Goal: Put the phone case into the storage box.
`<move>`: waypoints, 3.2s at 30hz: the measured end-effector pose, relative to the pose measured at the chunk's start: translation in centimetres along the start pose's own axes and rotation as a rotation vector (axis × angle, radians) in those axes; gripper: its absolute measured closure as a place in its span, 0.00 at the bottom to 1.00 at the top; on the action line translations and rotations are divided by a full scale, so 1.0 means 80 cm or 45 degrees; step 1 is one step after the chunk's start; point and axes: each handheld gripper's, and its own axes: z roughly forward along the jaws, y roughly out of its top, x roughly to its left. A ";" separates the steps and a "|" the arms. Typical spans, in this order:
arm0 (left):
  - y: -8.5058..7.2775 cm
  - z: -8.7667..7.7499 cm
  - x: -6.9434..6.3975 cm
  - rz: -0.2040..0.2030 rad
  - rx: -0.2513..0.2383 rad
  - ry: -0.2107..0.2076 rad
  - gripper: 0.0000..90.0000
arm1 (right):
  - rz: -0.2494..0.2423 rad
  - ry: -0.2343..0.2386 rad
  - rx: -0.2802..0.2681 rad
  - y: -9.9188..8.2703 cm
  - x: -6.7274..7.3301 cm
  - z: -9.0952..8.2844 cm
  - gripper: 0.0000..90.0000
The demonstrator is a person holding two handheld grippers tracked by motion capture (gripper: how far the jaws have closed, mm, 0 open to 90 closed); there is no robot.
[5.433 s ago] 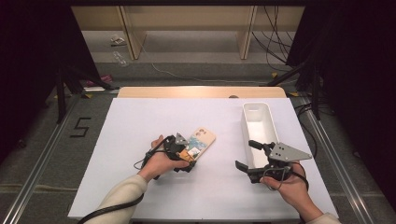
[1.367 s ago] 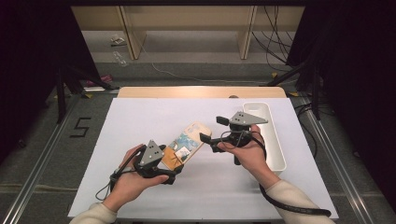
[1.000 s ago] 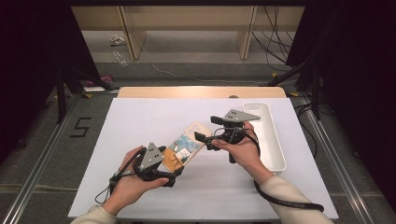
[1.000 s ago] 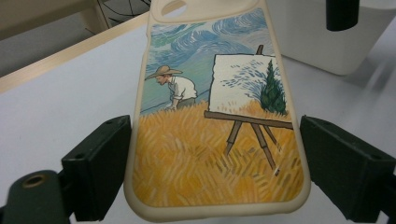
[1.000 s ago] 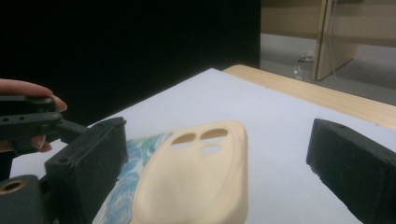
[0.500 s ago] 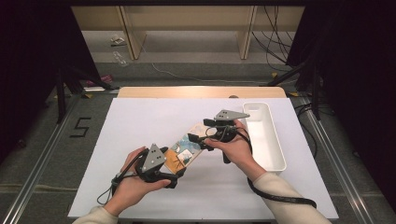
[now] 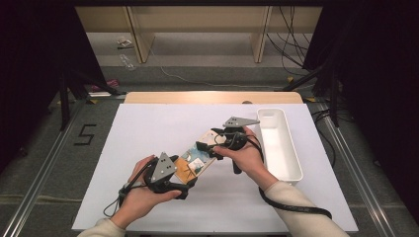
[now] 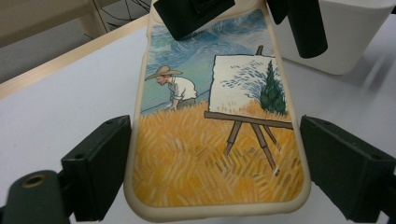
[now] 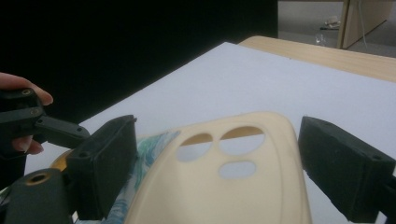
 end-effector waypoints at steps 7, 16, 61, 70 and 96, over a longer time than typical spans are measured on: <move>0.000 0.001 0.000 0.002 0.001 0.001 0.13 | 0.023 0.011 -0.002 -0.001 0.000 0.001 0.20; -0.002 0.003 -0.001 0.009 0.010 0.002 0.13 | 0.057 0.018 -0.007 -0.001 -0.001 0.000 0.33; -0.014 0.010 0.014 -0.015 0.013 0.050 0.16 | 0.006 0.122 -0.188 0.034 0.015 -0.038 0.89; -0.014 0.010 0.014 -0.016 0.006 0.054 0.16 | -0.042 0.111 -0.172 0.037 0.016 -0.041 0.89; -0.015 0.011 0.014 -0.007 0.002 0.050 0.16 | -0.435 0.155 0.081 0.066 0.024 -0.063 0.89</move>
